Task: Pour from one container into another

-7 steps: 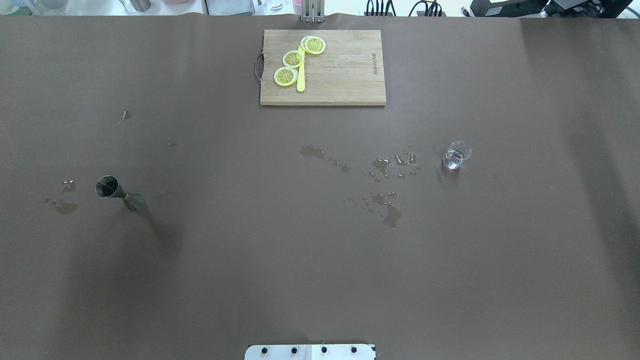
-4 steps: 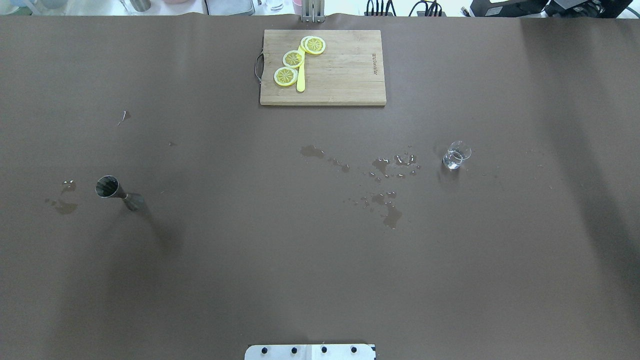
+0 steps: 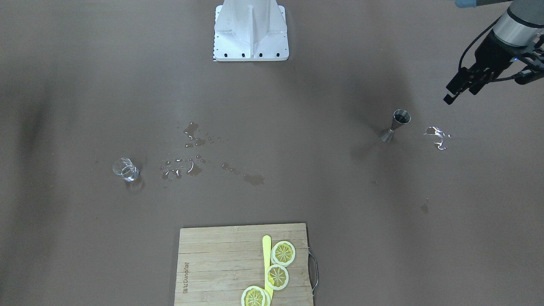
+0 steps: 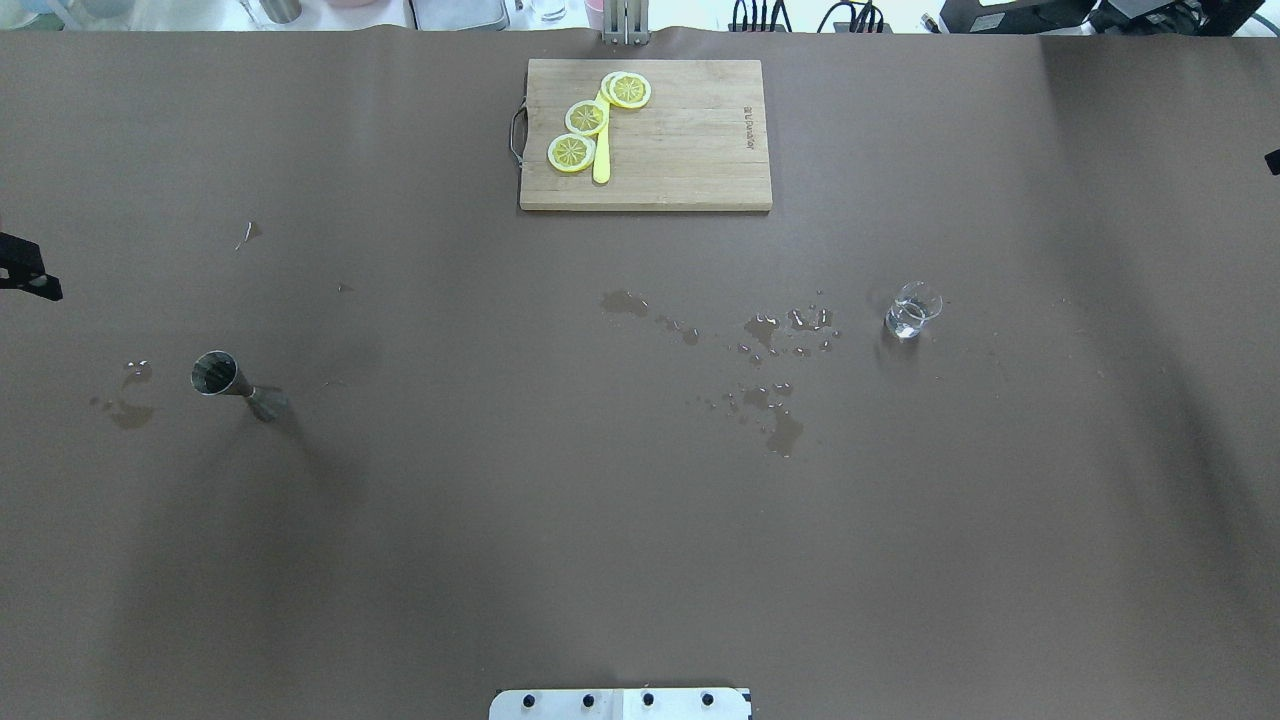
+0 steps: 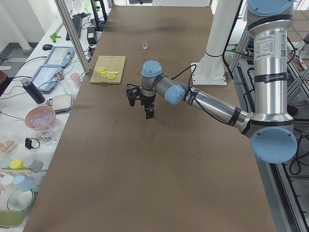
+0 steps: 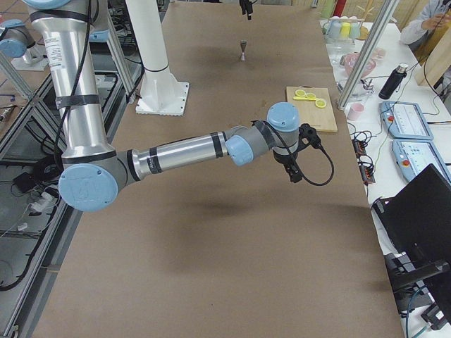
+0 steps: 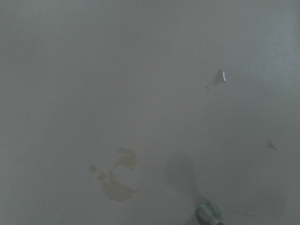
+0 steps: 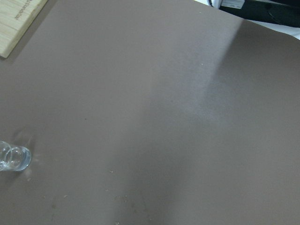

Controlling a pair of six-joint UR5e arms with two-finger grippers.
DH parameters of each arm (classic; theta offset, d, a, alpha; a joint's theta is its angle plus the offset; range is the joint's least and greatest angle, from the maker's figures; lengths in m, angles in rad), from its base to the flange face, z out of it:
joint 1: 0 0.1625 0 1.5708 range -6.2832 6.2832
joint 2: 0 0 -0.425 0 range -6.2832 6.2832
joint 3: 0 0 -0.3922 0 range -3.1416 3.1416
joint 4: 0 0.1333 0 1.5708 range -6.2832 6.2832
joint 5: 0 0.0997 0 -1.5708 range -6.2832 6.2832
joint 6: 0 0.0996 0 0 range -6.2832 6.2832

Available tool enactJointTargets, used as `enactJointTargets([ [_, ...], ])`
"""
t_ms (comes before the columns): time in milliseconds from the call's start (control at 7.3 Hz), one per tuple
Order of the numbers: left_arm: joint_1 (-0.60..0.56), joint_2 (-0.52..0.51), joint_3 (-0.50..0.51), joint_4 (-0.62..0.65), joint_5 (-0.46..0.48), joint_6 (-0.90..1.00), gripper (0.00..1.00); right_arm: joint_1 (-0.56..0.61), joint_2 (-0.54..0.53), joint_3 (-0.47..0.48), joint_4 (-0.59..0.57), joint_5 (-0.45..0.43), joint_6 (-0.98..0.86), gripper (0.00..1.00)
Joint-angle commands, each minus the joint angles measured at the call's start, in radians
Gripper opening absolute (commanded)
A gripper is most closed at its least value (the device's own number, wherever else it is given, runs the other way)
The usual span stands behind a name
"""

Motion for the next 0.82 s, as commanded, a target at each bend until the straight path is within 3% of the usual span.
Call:
enactJointTargets([
  [0, 0.166, -0.021, -0.055, -0.006, 0.140, -0.166, 0.99, -0.071, -0.004, -0.017, 0.154, 0.011, -0.005, 1.00],
  [274, 0.303, -0.034, -0.118, 0.000, 0.299, -0.274, 0.99, -0.134, -0.007, -0.113, 0.410, 0.033, -0.012, 1.00],
  [685, 0.496, 0.055, -0.186, -0.008, 0.644, -0.302, 0.98, -0.197, 0.041, -0.351, 0.835, 0.039, -0.018, 1.00],
])
